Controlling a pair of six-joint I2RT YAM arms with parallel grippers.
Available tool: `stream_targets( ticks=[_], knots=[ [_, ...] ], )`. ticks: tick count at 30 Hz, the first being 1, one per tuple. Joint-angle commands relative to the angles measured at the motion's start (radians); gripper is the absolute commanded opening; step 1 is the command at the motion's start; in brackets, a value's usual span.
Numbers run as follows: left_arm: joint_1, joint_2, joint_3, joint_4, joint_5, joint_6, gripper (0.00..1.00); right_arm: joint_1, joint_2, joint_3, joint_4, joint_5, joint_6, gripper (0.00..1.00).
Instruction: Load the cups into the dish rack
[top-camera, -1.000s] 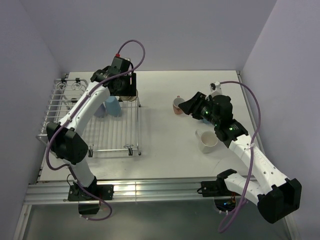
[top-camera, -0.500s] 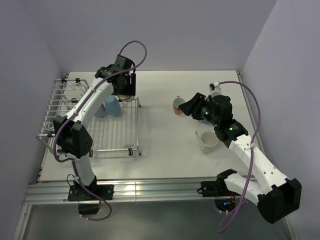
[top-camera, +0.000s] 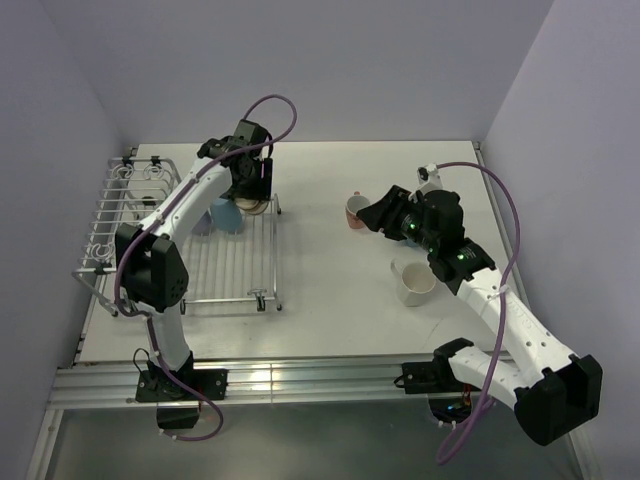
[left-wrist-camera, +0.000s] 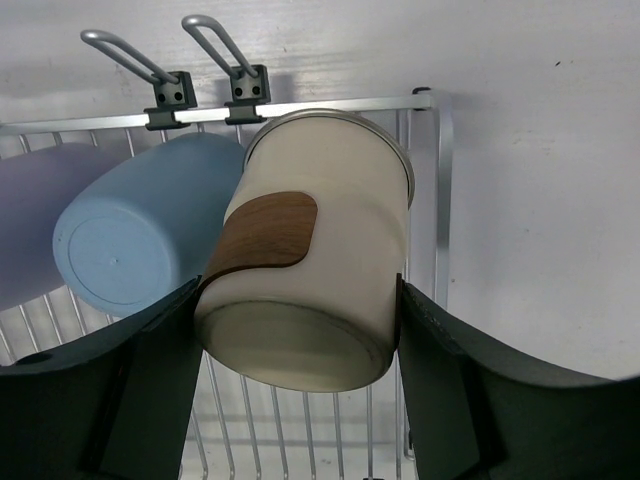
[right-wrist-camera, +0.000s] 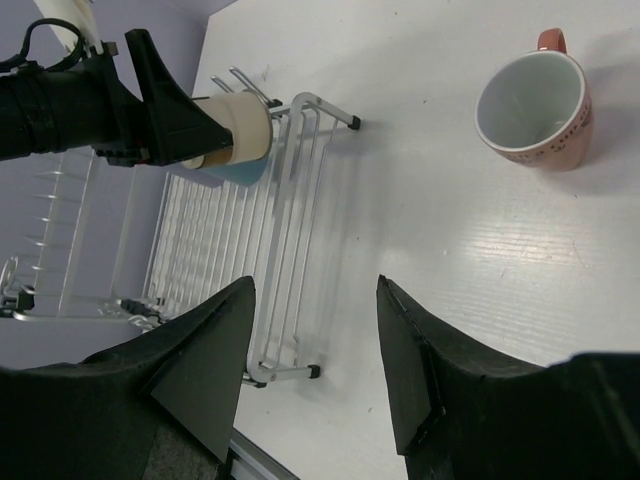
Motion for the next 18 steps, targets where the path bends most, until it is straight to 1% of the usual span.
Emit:
stream_targets(
  ticks=[1, 10, 18],
  knots=[
    [0.003, 0.016, -0.015, 0.024, 0.004, 0.020, 0.09, -0.005, 0.009, 0.034, 0.019, -0.007, -0.015, 0.59],
    [0.003, 0.045, -0.030, 0.023, 0.030, 0.031, 0.15, -0.004, 0.027, 0.038, 0.021, -0.011, -0.016, 0.59],
    [0.003, 0.073, -0.029, 0.021, 0.041, 0.034, 0.24, -0.005, 0.044, 0.044, 0.021, -0.008, -0.021, 0.59]
  ],
)
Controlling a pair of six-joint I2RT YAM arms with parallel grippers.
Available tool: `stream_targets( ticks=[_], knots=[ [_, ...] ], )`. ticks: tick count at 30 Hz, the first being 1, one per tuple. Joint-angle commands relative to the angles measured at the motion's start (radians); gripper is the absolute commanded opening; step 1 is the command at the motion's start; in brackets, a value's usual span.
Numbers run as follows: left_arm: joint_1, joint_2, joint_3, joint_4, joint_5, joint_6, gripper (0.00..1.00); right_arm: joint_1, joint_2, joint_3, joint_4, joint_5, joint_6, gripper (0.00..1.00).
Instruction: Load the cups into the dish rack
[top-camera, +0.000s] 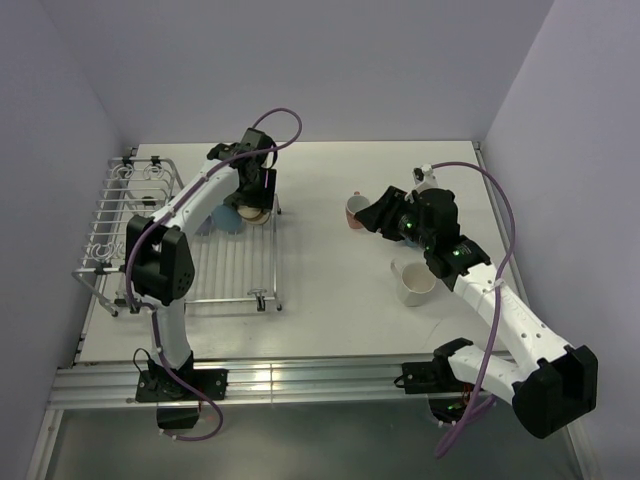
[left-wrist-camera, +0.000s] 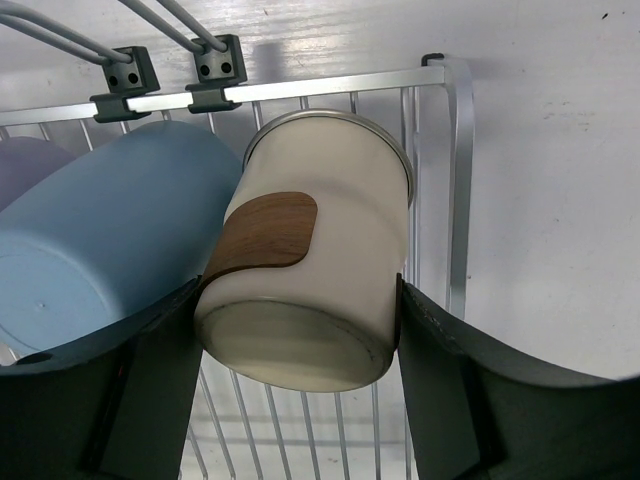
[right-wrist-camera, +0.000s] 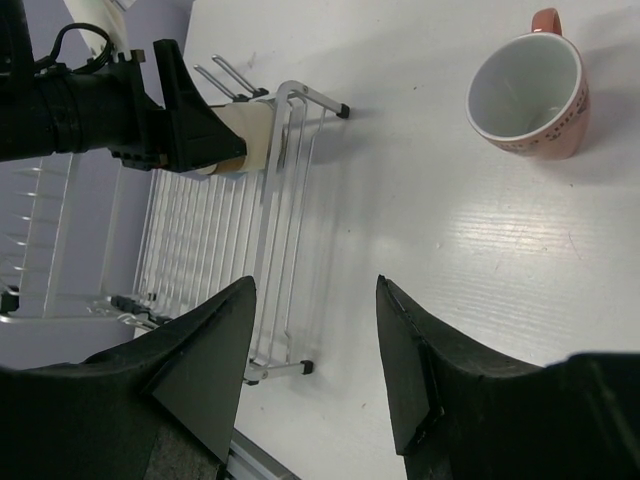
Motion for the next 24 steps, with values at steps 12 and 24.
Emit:
stream_targets(
  ticks=[12, 24],
  knots=[
    [0.004, 0.035, -0.001, 0.013, 0.002, 0.016, 0.50, -0.004, 0.018, 0.031, 0.031, -0.005, -0.018, 0.59],
    [0.004, 0.021, -0.007, 0.027, -0.021, 0.015, 0.73, -0.004, 0.024, 0.017, 0.043, -0.004, -0.015, 0.59]
  ],
)
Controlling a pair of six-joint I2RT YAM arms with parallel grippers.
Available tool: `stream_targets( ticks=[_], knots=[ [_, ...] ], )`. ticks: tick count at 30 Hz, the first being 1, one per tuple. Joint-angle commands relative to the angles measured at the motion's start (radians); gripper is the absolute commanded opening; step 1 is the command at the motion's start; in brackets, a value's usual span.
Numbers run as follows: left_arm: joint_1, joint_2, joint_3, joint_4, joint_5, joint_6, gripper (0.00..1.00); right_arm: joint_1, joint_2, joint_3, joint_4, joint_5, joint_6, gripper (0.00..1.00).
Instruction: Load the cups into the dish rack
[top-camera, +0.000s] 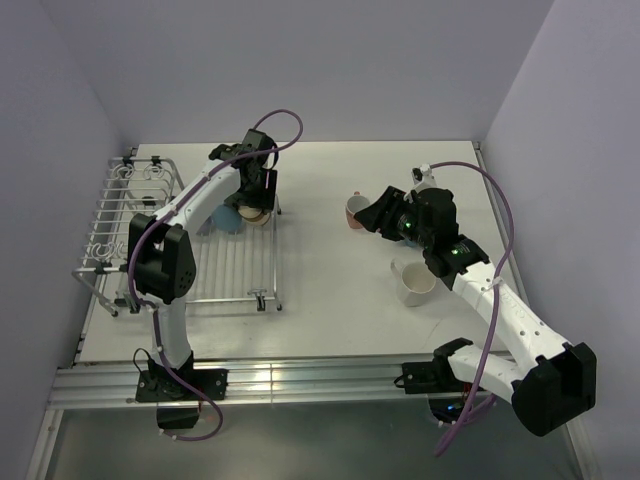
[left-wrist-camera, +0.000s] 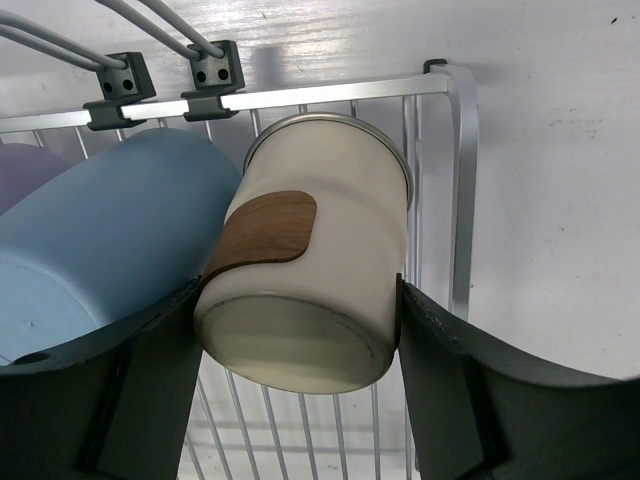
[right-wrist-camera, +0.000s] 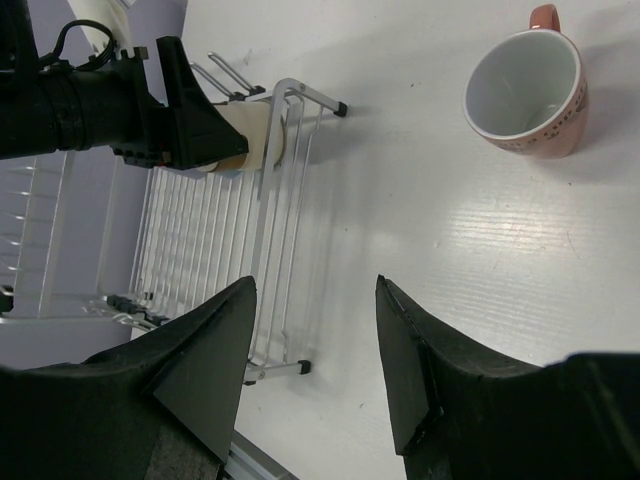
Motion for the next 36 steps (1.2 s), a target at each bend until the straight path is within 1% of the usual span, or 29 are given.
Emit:
stream_targets(
  ticks=[1, 8, 14, 23, 31, 36],
  knots=[
    [0.002, -0.003, -0.012, 0.018, -0.019, 0.014, 0.74, -0.004, 0.009, 0.017, 0.040, -0.004, -0.013, 0.59],
    [0.000, -0.012, -0.013, 0.027, -0.019, 0.016, 0.77, -0.004, 0.011, 0.011, 0.043, -0.004, -0.013, 0.59],
    [-0.007, -0.018, -0.013, 0.033, -0.035, 0.017, 0.81, -0.004, 0.017, 0.009, 0.046, -0.004, -0.013, 0.58],
    [-0.012, -0.035, -0.003, 0.041, -0.041, 0.014, 0.82, -0.004, 0.018, 0.011, 0.043, 0.001, -0.016, 0.58],
    [-0.026, -0.082, 0.071, 0.050, -0.033, 0.020, 0.82, 0.001, 0.026, 0.017, 0.023, 0.030, -0.028, 0.58],
    [-0.033, -0.122, 0.119, 0.038, -0.055, 0.020, 0.83, 0.007, 0.034, 0.028, 0.000, 0.063, -0.043, 0.58]
  ],
)
